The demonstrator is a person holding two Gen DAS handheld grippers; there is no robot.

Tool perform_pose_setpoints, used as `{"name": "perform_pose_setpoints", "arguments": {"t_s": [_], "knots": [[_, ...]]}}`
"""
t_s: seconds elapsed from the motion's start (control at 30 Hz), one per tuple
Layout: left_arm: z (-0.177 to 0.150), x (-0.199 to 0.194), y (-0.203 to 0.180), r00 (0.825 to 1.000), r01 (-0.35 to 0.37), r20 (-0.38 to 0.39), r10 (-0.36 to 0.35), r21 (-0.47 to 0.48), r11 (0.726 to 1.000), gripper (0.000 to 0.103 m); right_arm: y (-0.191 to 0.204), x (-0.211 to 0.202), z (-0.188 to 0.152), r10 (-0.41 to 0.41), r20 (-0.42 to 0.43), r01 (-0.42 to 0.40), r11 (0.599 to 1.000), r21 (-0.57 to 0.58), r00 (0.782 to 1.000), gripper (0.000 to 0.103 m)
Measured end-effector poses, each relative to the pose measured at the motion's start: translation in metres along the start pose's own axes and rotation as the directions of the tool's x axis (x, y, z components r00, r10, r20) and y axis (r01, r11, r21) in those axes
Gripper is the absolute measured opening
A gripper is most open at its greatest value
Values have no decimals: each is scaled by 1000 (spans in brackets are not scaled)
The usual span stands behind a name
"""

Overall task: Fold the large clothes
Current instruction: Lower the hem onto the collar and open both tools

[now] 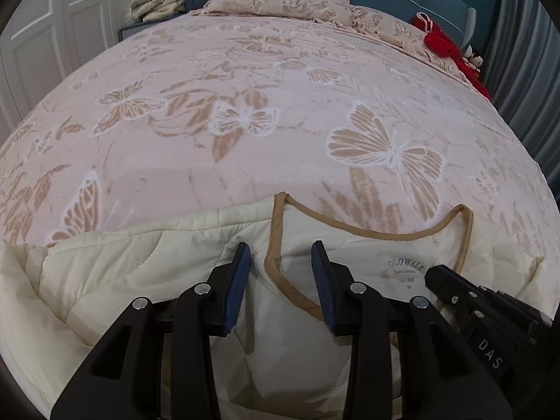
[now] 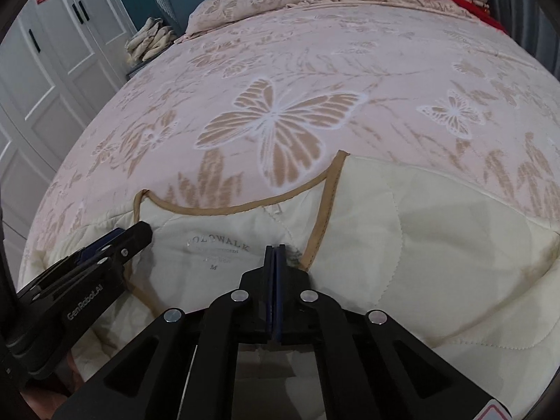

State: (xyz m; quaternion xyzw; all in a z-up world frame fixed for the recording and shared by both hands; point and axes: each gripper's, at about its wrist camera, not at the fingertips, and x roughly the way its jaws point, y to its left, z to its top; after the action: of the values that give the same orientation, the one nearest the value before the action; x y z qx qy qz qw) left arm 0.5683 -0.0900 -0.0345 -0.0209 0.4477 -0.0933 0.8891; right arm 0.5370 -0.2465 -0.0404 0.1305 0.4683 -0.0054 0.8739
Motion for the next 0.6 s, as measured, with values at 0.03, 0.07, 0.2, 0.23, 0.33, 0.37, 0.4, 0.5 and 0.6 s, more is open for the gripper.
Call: {"name": "perform_pose_setpoints", "arguments": {"t_s": [0.03, 0.07, 0.2, 0.23, 0.33, 0.37, 0.4, 0.5, 0.6], "knots": [[-2, 1, 3, 1000, 5, 5, -5, -10, 1000, 35, 2, 2, -1, -17, 8, 17, 1000, -10, 1000, 0], [-2, 1, 5, 1000, 14, 8, -14, -18, 1000, 35, 6, 3, -2, -44, 17, 44, 999, -28, 999, 0], [-5, 3, 2, 1000, 2, 24, -2, -6, 1000, 35, 19, 5, -5, -117, 47, 121, 990, -76, 992, 0], [-6, 4, 1, 1000, -5, 30, 5, -1, 1000, 35, 18, 5, -6, -124, 50, 127, 989, -79, 991, 0], [-6, 4, 1, 999, -8, 41, 8, 1, 1000, 35, 21, 5, -7, -150, 66, 156, 983, -95, 987, 0], [-7, 4, 1, 999, -7, 45, 7, -1, 1000, 35, 22, 6, -7, -158, 71, 164, 981, -100, 985, 0], [-7, 5, 1, 999, -6, 49, 6, -1, 1000, 35, 23, 7, -8, -164, 76, 171, 980, -105, 984, 0], [-9, 6, 0, 998, -13, 57, 13, 3, 1000, 35, 24, 7, -8, -169, 85, 178, 978, -107, 982, 0], [-10, 6, 1, 998, -16, 65, 16, 4, 1000, 35, 23, 6, -11, -165, 108, 176, 979, -99, 980, 0]]}}
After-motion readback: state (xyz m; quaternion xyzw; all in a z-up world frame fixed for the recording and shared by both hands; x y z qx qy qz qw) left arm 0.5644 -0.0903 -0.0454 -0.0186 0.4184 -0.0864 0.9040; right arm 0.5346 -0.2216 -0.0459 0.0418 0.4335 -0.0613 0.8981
